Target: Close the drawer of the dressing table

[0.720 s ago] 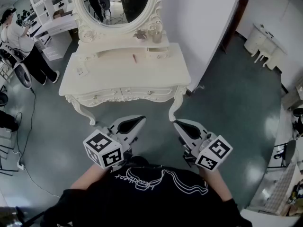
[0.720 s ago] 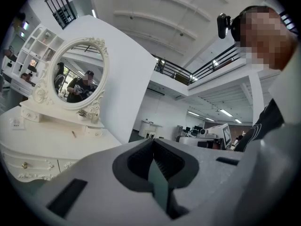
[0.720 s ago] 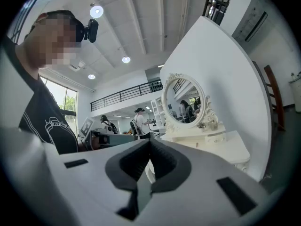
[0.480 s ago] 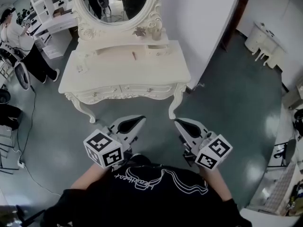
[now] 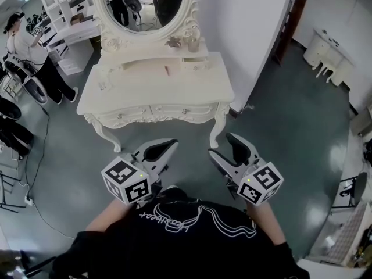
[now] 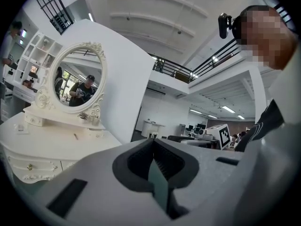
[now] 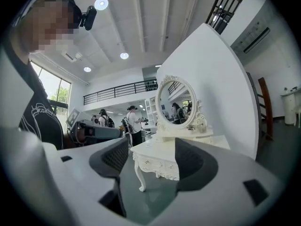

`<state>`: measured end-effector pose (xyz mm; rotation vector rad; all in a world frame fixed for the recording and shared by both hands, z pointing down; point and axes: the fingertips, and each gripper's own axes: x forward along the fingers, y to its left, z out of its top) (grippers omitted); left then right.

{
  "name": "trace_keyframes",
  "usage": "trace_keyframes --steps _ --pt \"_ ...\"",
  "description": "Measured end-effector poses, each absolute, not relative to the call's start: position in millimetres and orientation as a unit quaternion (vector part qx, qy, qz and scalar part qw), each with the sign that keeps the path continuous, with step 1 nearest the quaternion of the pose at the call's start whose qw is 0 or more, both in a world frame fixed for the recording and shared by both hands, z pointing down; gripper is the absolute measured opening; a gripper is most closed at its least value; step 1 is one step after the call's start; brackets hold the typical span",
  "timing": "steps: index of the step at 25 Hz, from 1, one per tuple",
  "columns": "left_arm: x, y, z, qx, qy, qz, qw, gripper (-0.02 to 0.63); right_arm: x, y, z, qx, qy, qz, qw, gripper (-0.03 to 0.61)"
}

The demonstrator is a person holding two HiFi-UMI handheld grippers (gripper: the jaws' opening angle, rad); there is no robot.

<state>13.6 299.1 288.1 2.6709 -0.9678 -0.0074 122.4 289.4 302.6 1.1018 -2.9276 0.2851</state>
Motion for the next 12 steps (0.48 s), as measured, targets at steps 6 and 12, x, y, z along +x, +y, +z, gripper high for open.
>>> trace_keyframes --steps 6,12 --pt "10 295 287 0.928 -0.340 -0.003 0.149 0.005 126 281 302 0.361 -0.929 0.084 0.004 0.308" --pt "5 275 293 0.926 -0.342 -0.001 0.156 0.005 126 258 307 0.370 -0.925 0.088 0.007 0.307"
